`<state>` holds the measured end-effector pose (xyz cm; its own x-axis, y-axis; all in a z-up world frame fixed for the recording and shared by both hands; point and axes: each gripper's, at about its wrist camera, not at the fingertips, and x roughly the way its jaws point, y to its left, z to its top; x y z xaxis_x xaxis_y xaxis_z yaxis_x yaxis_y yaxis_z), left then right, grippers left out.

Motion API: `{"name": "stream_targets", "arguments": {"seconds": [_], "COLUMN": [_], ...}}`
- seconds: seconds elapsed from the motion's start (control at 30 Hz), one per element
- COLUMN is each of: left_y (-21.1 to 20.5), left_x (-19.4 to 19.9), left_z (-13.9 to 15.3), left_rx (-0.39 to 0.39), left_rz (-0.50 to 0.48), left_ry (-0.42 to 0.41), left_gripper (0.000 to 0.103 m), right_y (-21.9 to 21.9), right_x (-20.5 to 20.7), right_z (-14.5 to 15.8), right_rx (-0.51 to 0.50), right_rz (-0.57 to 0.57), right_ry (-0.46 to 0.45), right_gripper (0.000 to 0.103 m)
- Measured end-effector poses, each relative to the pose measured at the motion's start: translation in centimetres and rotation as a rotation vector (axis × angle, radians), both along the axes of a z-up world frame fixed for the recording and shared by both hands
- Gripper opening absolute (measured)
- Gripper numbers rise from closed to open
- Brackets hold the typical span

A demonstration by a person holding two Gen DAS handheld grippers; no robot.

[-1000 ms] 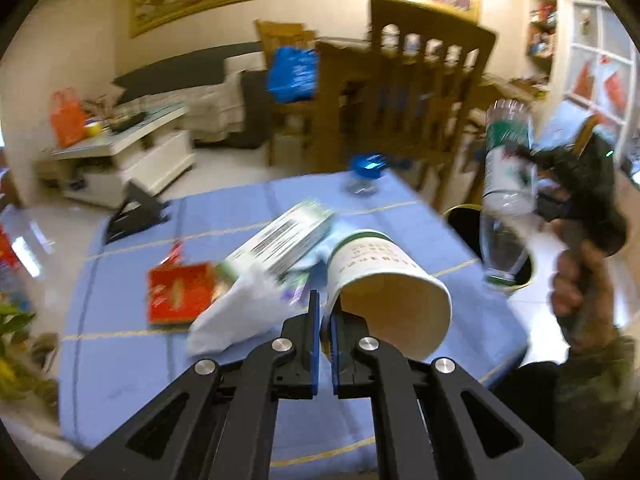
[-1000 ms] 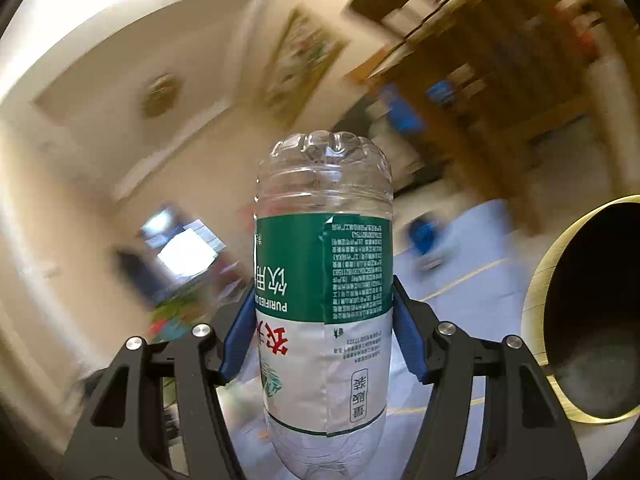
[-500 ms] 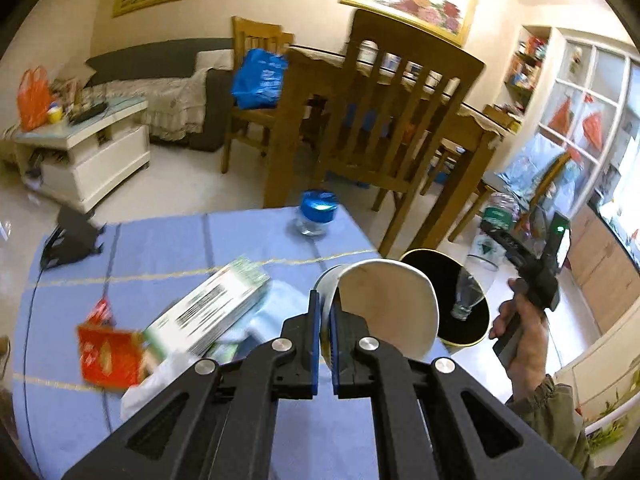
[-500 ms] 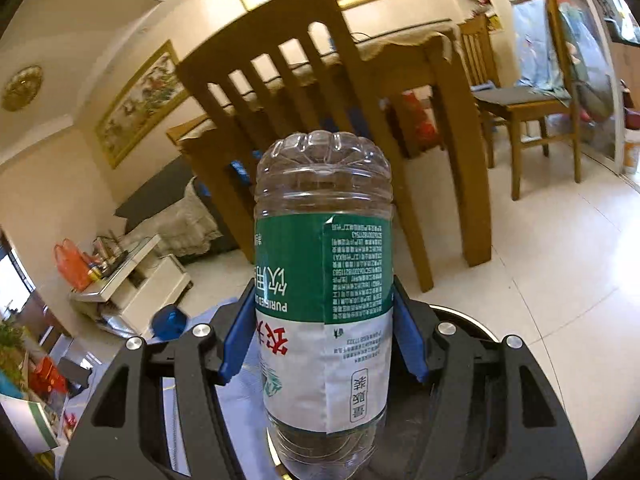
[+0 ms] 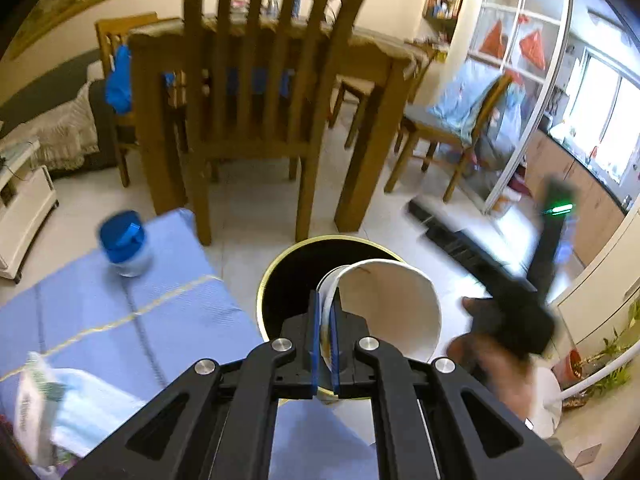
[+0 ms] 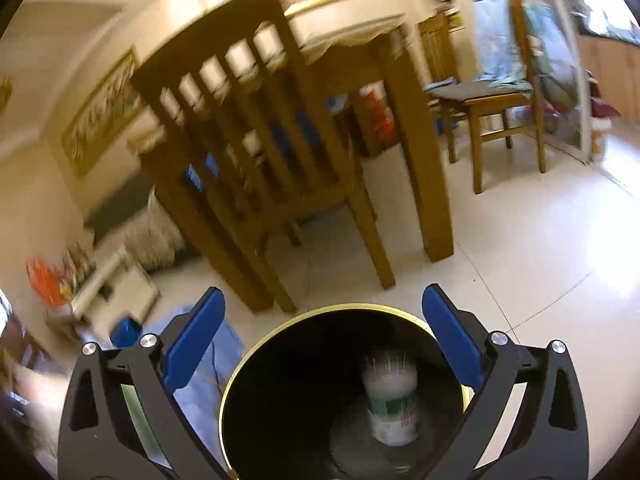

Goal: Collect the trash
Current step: 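Drop the bottle into the bin with the right tool while the left tool drops the paper cup in, then grasp the blue face mask with the right tool while the left tool grasps the clear plastic cup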

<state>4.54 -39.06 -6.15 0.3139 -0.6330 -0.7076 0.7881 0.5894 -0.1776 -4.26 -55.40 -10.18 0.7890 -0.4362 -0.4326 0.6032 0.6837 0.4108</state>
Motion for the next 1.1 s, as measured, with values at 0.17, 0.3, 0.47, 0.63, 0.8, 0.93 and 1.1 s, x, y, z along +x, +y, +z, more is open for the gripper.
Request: {"name": "stream_targets", "arguments": {"seconds": [0.17,0.3,0.47,0.63,0.8,0.93,1.1], "left_y": [-3.7,-4.9,-3.5,2.3,11.8,20.8,31.7], "left_x": [0.5,0.8,-0.2,-2.8,-5.6,-6.5,-5.3], "left_z": [-2.6,-3.5,-3.1,-1.6,-1.0,-1.6,-2.5], "left_rx": [0.052,0.072,0.052,0.014,0.01,0.12,0.212], "left_rz": [-0.017,-0.01,0.017,0.02,0.068,0.183,0.392], "left_ry": [0.03,0.044,0.035,0.009,-0.036,-0.145,-0.165], "left_gripper": [0.004,0.034,0.069,0.092,0.096,0.096,0.096], "right_y": [-1.4,-3.0,-3.6,-1.9,4.2,14.3,25.1], "right_x": [-3.5,-5.8,-6.4,-4.3,2.5,8.8,12.3], "right_z": [0.4,0.4,0.9,1.8,2.2,1.1,0.6], "right_rx": [0.013,0.043,0.045,0.015,-0.032,-0.122,-0.185], "right_rz": [-0.132,-0.209,-0.221,-0.103,0.3,0.686,0.94], "right_ry": [-0.074,-0.116,-0.116,-0.107,-0.034,0.117,0.183], "right_gripper": [0.097,0.097,0.097,0.097,0.097,0.097,0.097]}}
